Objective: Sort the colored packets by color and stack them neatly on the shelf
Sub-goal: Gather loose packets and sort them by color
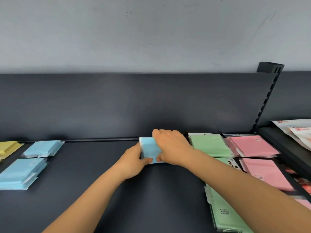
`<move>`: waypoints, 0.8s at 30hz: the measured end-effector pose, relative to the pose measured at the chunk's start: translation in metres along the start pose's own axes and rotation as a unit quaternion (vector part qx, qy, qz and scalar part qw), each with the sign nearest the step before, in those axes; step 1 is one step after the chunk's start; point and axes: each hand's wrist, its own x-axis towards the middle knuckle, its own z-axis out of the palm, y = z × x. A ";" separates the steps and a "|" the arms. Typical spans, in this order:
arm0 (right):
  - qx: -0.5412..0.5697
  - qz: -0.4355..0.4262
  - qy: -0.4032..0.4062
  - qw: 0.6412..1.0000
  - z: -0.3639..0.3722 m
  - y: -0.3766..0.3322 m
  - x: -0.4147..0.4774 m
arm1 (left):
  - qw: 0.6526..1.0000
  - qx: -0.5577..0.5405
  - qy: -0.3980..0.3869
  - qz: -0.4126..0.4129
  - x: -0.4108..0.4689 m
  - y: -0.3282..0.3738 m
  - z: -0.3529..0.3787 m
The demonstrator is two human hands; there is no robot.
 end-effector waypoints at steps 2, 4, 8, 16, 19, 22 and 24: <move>0.035 -0.024 0.019 0.999 -0.007 -0.011 -0.010 | 0.999 0.029 0.024 0.025 -0.018 -0.001 -0.012; 0.049 -0.056 0.051 0.996 -0.012 -0.024 -0.017 | 0.998 0.026 0.041 0.051 -0.036 -0.004 -0.024; 0.049 -0.089 0.036 0.994 -0.003 -0.048 -0.021 | 0.998 -0.022 0.028 0.050 -0.054 -0.021 -0.035; 0.061 -0.074 -0.048 0.994 -0.004 -0.048 -0.019 | 0.996 -0.062 0.051 0.030 -0.054 -0.029 -0.027; 0.156 0.026 -0.112 0.981 -0.016 -0.025 -0.025 | 0.997 -0.063 0.049 0.021 -0.054 -0.029 -0.026; 0.335 0.146 -0.141 0.920 -0.011 -0.005 -0.035 | 0.997 -0.067 0.046 0.012 -0.056 -0.030 -0.026; 0.467 0.198 -0.152 0.848 0.002 -0.008 -0.044 | 0.996 -0.072 0.050 0.008 -0.057 -0.030 -0.025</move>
